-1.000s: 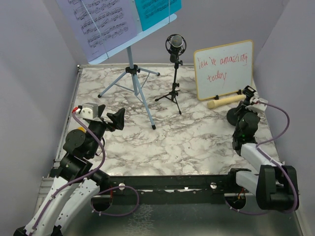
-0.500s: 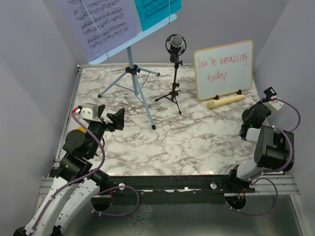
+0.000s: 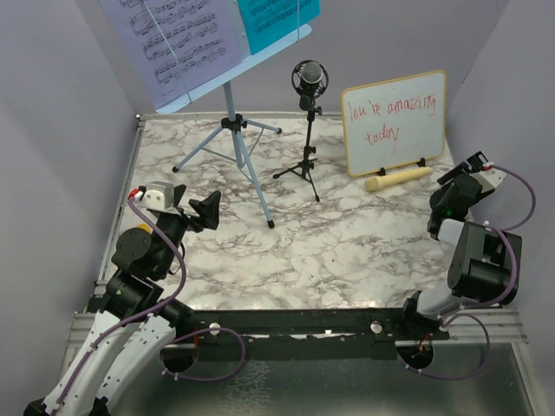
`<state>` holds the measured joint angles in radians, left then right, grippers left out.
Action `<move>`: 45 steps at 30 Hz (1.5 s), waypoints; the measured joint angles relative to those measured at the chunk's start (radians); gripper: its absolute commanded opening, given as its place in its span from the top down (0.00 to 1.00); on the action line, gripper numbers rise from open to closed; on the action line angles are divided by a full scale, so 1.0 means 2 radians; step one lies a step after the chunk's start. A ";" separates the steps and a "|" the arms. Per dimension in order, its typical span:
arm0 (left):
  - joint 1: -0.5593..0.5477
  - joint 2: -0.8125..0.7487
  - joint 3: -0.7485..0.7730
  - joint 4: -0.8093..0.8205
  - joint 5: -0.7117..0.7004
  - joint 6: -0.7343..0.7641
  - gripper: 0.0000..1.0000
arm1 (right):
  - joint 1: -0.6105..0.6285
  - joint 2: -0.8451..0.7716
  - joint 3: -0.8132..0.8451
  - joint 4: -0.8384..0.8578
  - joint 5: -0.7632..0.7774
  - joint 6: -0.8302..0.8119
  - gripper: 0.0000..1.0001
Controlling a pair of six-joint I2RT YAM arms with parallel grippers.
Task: Pack up the instrument practice props
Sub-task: Place the microphone stand at the center of the board, then move the microphone stand with the microphone to the center of the board.
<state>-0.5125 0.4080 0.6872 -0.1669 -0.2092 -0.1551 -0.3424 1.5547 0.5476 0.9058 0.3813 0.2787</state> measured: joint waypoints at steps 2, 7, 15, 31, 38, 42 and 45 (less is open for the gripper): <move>0.000 0.000 -0.001 0.000 0.000 0.000 0.06 | 0.000 -0.019 0.007 -0.037 -0.003 0.009 0.26; 0.000 0.000 -0.002 0.000 0.000 0.000 0.06 | 0.000 -0.081 0.010 -0.126 0.001 0.046 0.21; 0.000 0.005 -0.003 0.000 0.000 0.000 0.06 | 0.000 -0.193 0.012 -0.296 0.028 0.099 0.16; 0.000 0.018 -0.004 0.000 0.000 0.000 0.06 | 0.081 -0.361 0.022 -0.442 -0.067 0.091 0.16; 0.000 0.022 -0.004 0.000 0.000 0.000 0.06 | 0.197 -0.353 0.038 -0.416 -0.120 0.069 0.16; 0.000 0.022 -0.004 0.000 0.000 0.000 0.06 | 0.249 -0.314 0.053 -0.376 -0.165 0.051 0.19; 0.001 0.022 -0.004 0.000 0.000 0.000 0.06 | 0.292 -0.265 0.067 -0.327 -0.202 0.031 0.22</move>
<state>-0.5114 0.4519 0.6785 -0.1661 -0.2092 -0.1551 0.2413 1.0252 0.6823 0.2512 -0.0223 0.3401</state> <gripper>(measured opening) 0.942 0.808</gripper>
